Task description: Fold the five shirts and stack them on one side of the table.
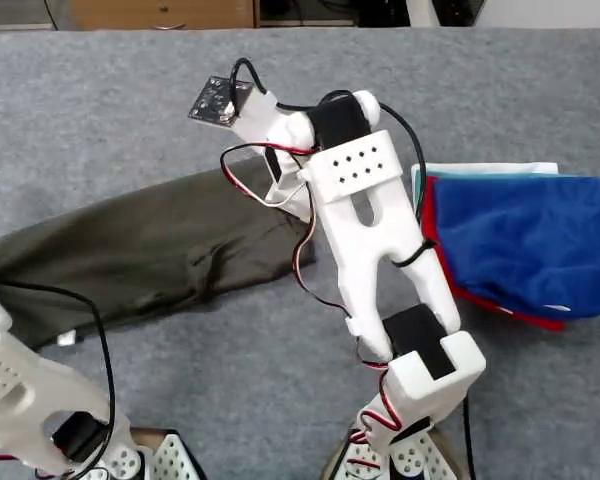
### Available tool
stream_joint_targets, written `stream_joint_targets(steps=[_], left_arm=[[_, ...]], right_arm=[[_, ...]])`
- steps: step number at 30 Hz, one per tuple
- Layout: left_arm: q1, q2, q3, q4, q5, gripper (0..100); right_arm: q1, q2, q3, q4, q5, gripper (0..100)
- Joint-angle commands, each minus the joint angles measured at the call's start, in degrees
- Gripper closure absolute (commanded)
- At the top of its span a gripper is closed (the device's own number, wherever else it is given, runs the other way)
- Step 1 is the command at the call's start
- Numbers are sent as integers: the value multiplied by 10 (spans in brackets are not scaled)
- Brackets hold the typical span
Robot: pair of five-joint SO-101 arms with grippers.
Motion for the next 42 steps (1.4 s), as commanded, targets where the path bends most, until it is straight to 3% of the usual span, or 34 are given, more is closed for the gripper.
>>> stream_joint_targets(steps=[1, 8, 12, 20, 29, 38, 42], left_arm=[[-19, -7, -83, 37, -6, 981], [24, -7, -159, 114, -4, 981], [98, -8, -171, 155, 8, 981], [256, -12, -168, 158, 98, 981], [465, -27, -158, 160, 193, 981], [570, -153, -91, 160, 232, 981], [608, -149, -86, 158, 251, 981]], right_arm=[[13, -37, -4, -10, 4, 995], [14, -37, -3, -25, 4, 995], [30, -37, 0, -44, 0, 995], [110, -32, 3, -121, -5, 995], [187, -23, 110, -377, -112, 995], [218, 21, 331, -745, -203, 995], [220, 29, 348, -782, -205, 995]])
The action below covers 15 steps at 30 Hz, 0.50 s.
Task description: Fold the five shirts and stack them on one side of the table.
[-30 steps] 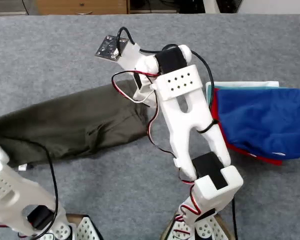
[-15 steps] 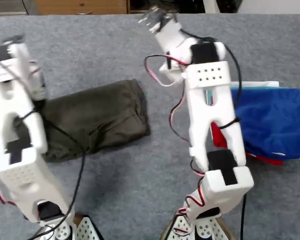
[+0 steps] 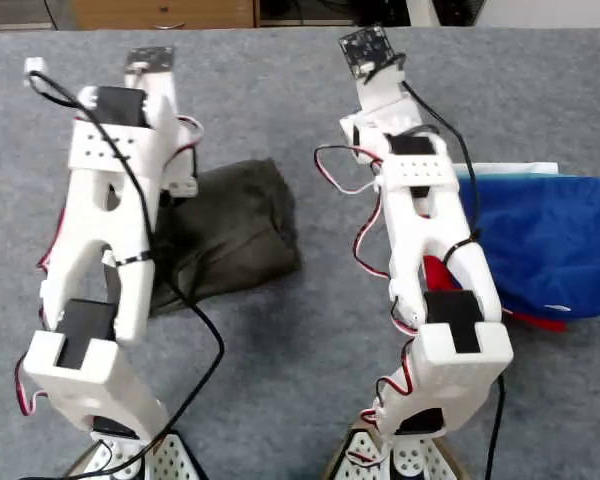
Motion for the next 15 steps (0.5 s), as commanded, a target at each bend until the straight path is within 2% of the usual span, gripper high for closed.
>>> stream_joint_targets(steps=[1, 15], left_arm=[[38, -22, -1, 6, 11, 981], [119, 112, -100, 3, 11, 981]], right_arm=[[12, -5, 4, -38, -7, 995], [20, 1, -4, -41, -8, 995]])
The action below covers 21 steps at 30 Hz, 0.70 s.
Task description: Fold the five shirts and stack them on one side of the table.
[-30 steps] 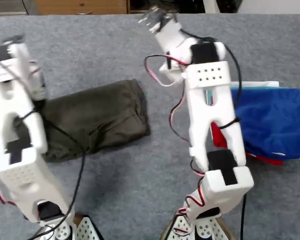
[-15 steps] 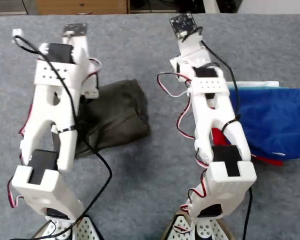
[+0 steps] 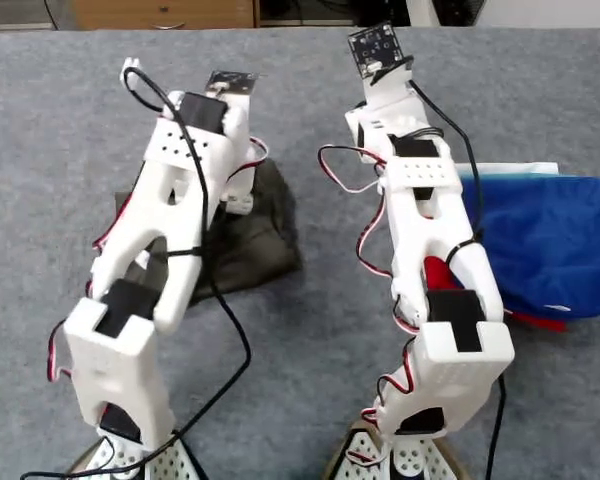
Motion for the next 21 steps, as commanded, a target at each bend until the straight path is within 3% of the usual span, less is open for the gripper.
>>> stream_joint_targets(steps=[1, 11, 21], left_arm=[[18, 8, -55, 3, 5, 981], [57, 75, -123, 3, 5, 981], [60, 130, -168, 3, 49, 979]], right_arm=[[9, -2, -9, -13, -5, 995], [9, 15, -14, -13, -5, 995], [10, 18, -22, -11, -5, 995]])
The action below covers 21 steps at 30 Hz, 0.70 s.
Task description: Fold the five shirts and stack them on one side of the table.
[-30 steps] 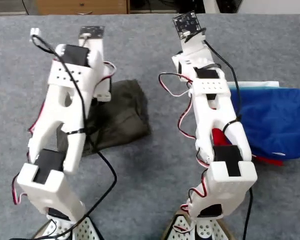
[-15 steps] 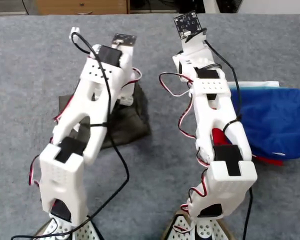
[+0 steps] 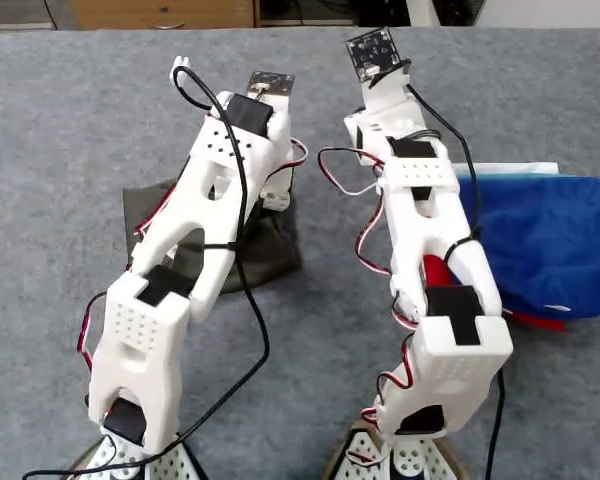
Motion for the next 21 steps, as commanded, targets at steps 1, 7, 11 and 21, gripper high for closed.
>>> stream_joint_targets(steps=[1, 7, 11, 21], left_arm=[[8, 1, -29, 3, 4, 979], [3, 6, -40, -5, 26, 862], [2, 3, -53, -6, 62, 791], [-261, -78, -169, 8, 26, 921]], right_arm=[[10, -1, -22, -11, -5, 995], [15, -1, -22, -11, -5, 994], [15, -1, -22, -11, -5, 994], [6, -26, -76, 115, 31, 994]])
